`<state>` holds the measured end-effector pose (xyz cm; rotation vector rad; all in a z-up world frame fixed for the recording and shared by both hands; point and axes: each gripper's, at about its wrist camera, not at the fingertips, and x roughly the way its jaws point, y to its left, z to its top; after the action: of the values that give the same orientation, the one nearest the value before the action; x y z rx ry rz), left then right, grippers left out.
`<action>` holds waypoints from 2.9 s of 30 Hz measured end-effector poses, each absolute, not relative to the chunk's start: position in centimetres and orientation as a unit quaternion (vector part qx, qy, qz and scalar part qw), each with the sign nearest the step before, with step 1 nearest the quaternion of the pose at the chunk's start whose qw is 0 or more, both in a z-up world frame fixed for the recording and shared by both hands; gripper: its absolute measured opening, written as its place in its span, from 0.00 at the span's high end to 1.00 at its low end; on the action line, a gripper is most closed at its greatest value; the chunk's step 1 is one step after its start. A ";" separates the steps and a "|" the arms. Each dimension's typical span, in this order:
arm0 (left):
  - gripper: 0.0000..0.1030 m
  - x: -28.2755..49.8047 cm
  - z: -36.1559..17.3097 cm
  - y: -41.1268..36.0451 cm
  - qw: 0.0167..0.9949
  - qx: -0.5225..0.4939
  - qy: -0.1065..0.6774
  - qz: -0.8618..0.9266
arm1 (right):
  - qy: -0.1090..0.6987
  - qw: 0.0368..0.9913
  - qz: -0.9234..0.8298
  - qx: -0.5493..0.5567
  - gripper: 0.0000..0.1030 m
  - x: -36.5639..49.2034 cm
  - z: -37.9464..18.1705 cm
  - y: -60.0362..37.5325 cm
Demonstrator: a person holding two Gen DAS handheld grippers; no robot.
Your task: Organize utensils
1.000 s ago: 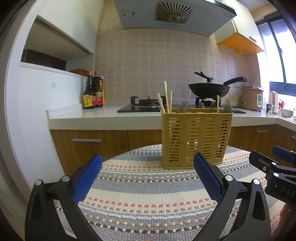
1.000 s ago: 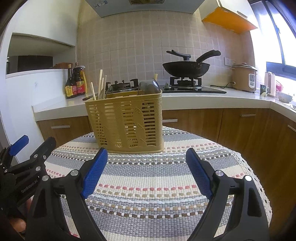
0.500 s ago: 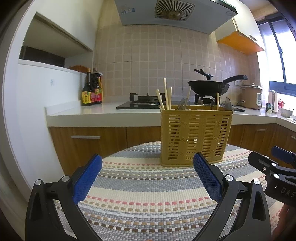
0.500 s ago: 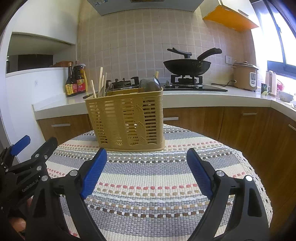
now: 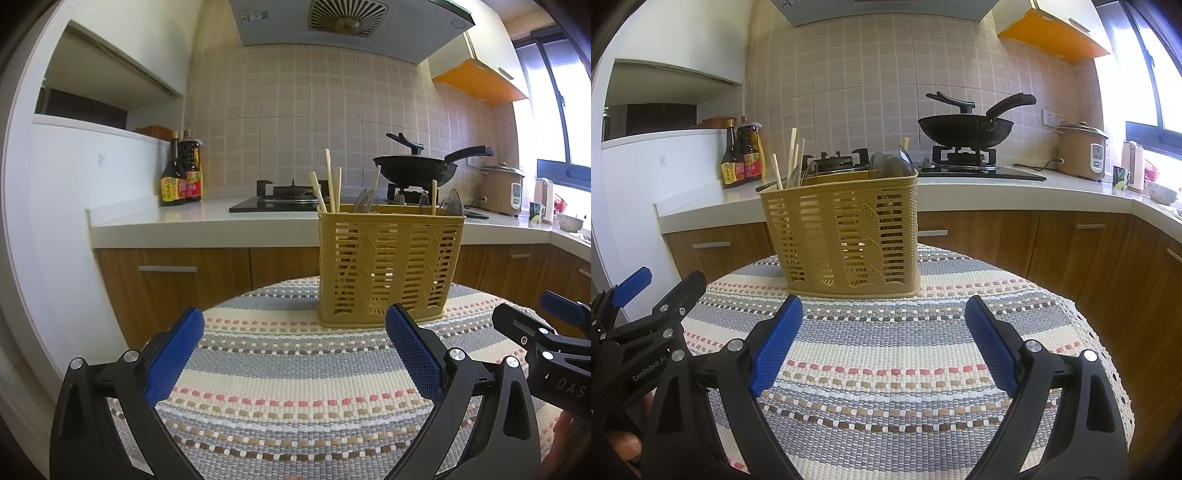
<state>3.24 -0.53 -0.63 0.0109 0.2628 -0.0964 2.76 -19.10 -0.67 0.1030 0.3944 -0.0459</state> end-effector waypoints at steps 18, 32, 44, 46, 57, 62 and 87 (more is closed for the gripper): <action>0.07 3.4 -0.7 -0.8 0.989 0.004 0.139 -0.052 | 0.199 0.978 -0.026 0.048 0.15 2.8 -0.9 -18.9; 0.07 3.3 -0.7 -0.9 0.988 0.005 0.142 -0.054 | 0.202 0.978 -0.030 0.044 0.13 2.9 -0.9 -18.7; 0.07 3.5 -0.7 -0.8 0.988 0.004 0.145 -0.055 | 0.205 0.977 -0.032 0.044 0.13 2.9 -1.0 -18.8; 0.07 3.5 -0.7 -0.7 0.988 0.003 0.146 -0.054 | 0.205 0.977 -0.033 0.044 0.13 2.9 -1.0 -18.7; 0.07 3.5 -0.7 -0.7 0.988 0.005 0.147 -0.054 | 0.209 0.976 -0.035 0.044 0.13 3.0 -1.1 -18.8; 0.07 3.5 -0.7 -0.8 0.988 0.005 0.146 -0.054 | 0.210 0.976 -0.035 0.044 0.13 3.1 -1.1 -18.8; 0.07 3.7 -0.9 -0.8 0.987 0.006 0.149 -0.054 | 0.217 0.975 -0.037 0.042 0.12 3.4 -1.4 -18.7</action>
<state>3.67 -0.76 -0.88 0.0128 0.2989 -0.1094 3.38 -18.73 -1.36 0.0857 0.4373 -0.0742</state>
